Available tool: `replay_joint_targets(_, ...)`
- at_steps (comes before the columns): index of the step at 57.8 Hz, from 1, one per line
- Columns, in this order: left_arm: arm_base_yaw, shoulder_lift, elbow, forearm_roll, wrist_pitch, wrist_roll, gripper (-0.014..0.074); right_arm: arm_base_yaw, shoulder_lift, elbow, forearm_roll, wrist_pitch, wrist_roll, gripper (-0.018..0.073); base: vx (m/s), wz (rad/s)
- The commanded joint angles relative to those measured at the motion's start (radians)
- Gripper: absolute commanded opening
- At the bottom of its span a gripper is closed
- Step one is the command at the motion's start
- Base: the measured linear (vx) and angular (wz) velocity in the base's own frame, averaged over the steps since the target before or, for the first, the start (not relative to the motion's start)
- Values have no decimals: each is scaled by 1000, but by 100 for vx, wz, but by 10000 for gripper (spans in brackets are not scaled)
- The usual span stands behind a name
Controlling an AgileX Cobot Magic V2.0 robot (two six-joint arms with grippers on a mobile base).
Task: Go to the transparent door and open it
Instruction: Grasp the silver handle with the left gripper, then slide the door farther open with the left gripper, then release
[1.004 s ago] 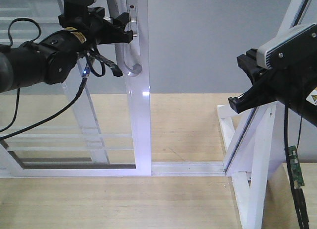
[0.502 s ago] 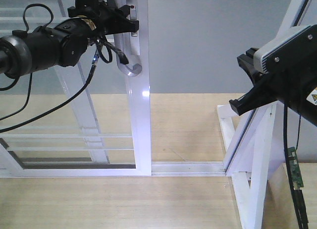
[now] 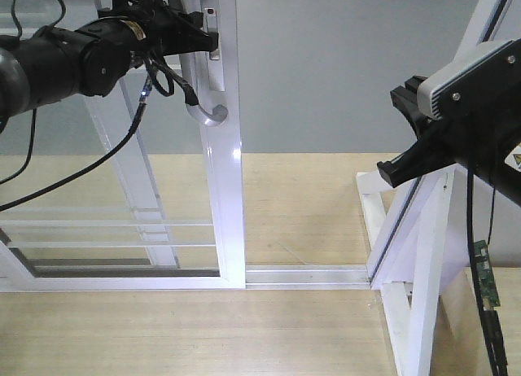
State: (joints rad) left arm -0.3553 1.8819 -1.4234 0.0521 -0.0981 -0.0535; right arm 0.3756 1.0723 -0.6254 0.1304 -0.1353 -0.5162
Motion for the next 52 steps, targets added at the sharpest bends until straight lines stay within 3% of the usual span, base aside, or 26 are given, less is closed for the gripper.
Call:
replay_joint_targets(1, 19, -99, -31, 1, -24, 10, -2, -3, -20, -28, -4, -88, -9, -4, 0, 0)
replay_joint_targets(52, 170, -184, -30, 11, 105, 10, 0, -3, -20, -28, -3, -95, -8, -4, 0, 0)
